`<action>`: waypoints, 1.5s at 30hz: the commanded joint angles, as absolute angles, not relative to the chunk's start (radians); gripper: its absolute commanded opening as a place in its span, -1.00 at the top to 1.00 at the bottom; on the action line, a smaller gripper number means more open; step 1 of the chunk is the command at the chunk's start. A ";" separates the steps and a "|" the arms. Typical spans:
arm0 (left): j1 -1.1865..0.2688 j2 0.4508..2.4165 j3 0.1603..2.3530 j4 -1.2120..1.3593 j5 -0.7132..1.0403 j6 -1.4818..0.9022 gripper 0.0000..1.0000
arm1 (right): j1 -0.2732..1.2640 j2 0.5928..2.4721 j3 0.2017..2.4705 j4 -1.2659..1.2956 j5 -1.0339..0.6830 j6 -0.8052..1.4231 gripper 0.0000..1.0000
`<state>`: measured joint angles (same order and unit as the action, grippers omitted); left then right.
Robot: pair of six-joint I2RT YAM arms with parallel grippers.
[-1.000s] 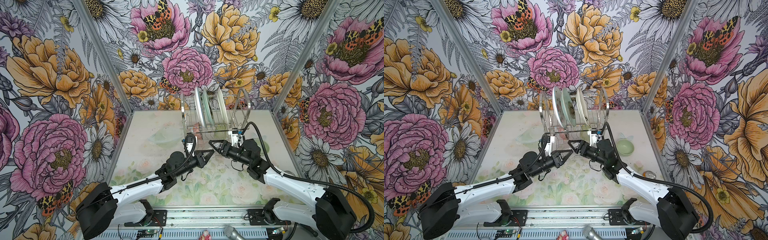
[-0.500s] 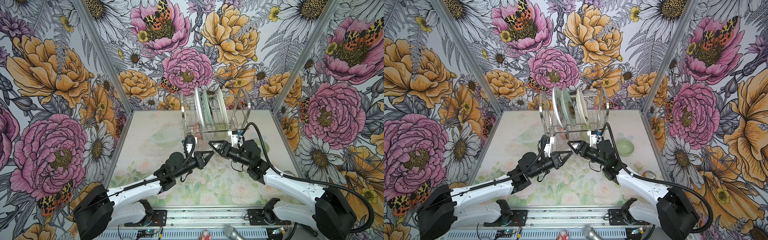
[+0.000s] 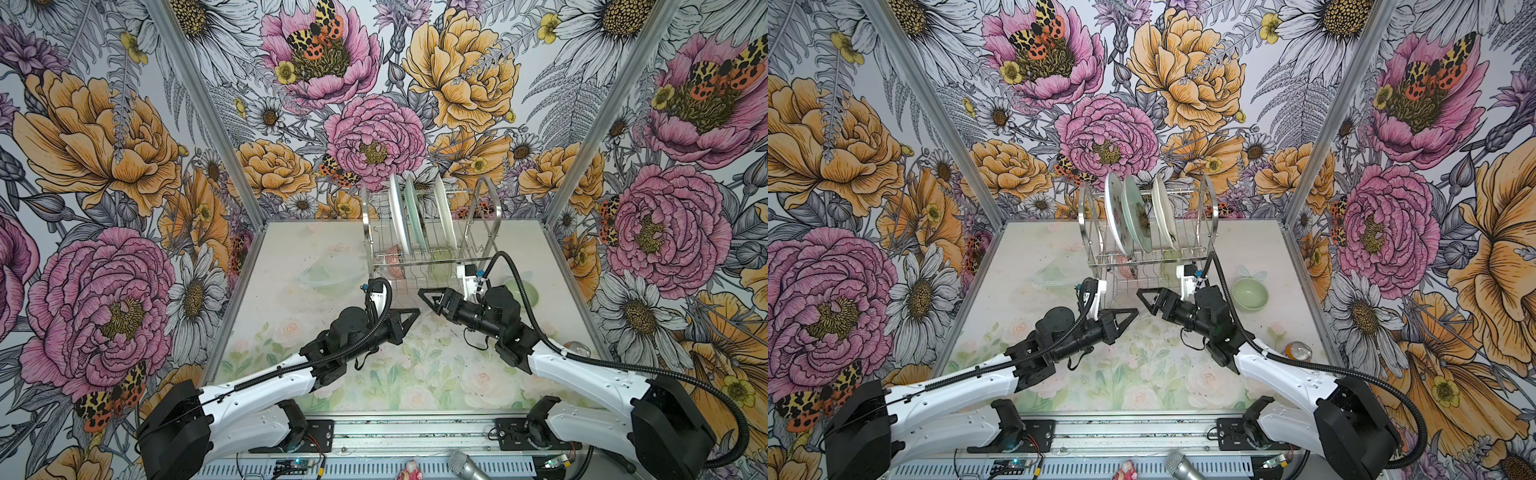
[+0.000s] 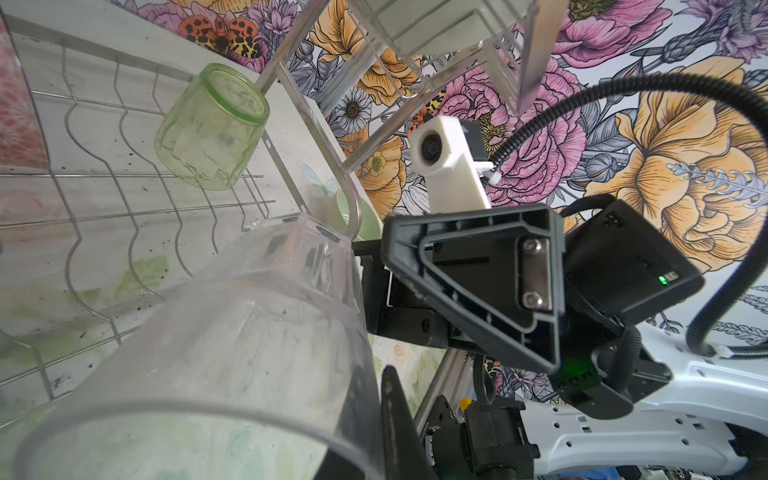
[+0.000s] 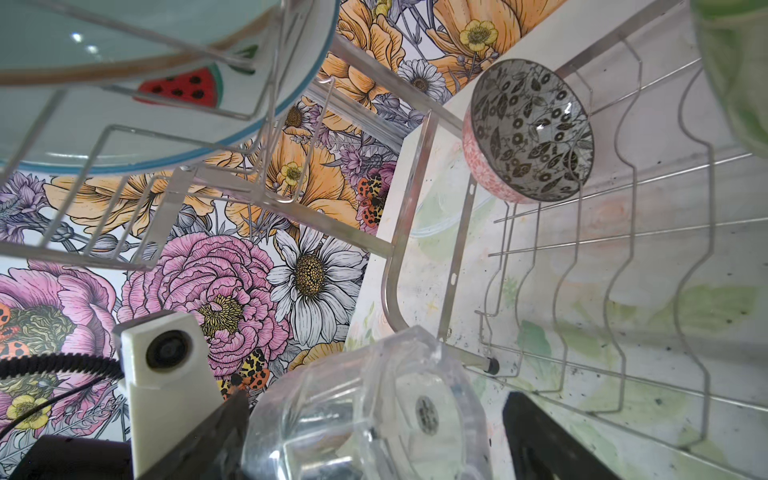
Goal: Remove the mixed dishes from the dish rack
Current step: 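Close the left gripper on the clear glass while the right gripper holds it, then carry the clear glass with the left gripper while the right gripper withdraws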
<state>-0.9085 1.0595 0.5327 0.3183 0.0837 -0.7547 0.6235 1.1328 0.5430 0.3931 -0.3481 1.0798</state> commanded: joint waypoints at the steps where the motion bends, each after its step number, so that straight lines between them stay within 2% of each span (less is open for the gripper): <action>1: -0.910 1.030 0.534 0.300 0.051 -0.728 1.00 | 0.631 1.109 0.537 0.394 -0.321 1.060 -0.99; 7: -0.910 0.967 0.537 0.171 0.014 -0.727 1.00 | 0.630 1.103 0.530 0.383 -0.307 1.057 -0.99; 21: -0.902 0.685 0.604 -0.357 -0.173 -0.680 1.00 | 0.632 1.085 0.519 0.330 -0.271 1.014 -0.99; 26: -0.868 0.638 0.643 -0.515 -0.241 -0.675 1.00 | 0.632 1.085 0.527 0.324 -0.265 0.995 -0.99; 31: -0.757 0.635 0.677 -0.592 -0.219 -0.676 1.00 | 0.628 1.095 0.560 0.262 -0.255 0.995 -0.99; 34: -0.633 0.650 0.686 -0.623 -0.154 -0.672 1.00 | 0.619 1.098 0.550 0.264 -0.237 1.019 -0.99; 39: -0.413 0.692 0.696 -0.606 -0.044 -0.626 1.00 | 0.585 1.082 0.539 0.264 -0.258 1.043 -0.98; 45: -0.254 0.811 0.731 -0.519 0.056 -0.579 1.00 | 0.544 1.078 0.545 0.266 -0.326 1.037 -0.98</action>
